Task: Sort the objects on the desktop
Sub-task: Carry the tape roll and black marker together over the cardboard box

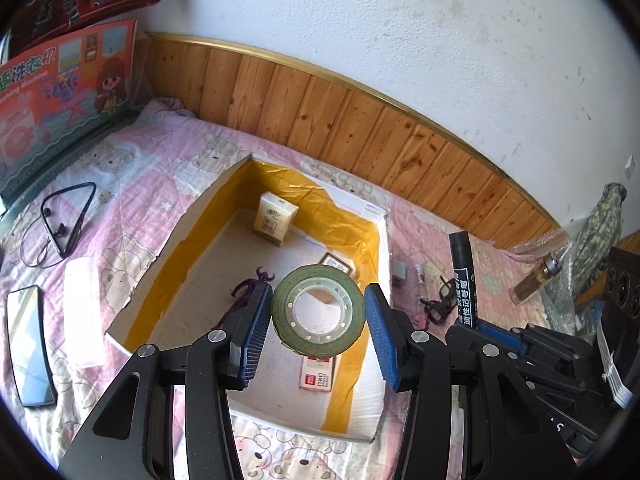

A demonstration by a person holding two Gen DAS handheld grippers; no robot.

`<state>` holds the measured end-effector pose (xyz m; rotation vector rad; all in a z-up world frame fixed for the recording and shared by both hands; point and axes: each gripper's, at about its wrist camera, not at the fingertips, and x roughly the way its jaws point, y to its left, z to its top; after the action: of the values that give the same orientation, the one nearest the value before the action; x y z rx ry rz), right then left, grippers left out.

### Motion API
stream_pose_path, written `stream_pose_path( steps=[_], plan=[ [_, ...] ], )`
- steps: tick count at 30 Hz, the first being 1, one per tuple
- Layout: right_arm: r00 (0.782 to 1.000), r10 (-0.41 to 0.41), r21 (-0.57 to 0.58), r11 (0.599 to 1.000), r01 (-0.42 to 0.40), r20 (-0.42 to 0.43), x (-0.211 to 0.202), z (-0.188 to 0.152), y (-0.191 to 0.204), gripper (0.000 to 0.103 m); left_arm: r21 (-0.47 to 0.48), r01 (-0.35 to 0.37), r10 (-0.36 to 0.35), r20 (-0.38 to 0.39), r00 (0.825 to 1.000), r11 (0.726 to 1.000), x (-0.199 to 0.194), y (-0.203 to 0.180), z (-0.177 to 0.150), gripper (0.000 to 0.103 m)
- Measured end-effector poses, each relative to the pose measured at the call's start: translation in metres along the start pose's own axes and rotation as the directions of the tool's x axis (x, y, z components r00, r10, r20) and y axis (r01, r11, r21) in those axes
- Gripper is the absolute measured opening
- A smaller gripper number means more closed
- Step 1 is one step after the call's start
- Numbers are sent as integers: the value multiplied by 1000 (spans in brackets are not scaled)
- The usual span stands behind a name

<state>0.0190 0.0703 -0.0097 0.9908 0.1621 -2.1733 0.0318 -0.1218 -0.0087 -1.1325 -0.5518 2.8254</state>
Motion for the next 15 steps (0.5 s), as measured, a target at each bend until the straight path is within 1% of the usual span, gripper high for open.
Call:
stream_pose_path(
  steps=[6,11,15],
  plan=[
    [1000,25,8,1000,-25,-16,16,5,9,14,-7,-11,11,-15,1000,1000,9,19,9,49],
    [998,47,34,998,-46,-32,31,9,10,14,-16,-34,33,-47,998,999,22,33,18,49],
    [997,63,42,997,-61,-46,42,13,14,14,0,-50,50,-65,997,999,32,42,25,49]
  ],
)
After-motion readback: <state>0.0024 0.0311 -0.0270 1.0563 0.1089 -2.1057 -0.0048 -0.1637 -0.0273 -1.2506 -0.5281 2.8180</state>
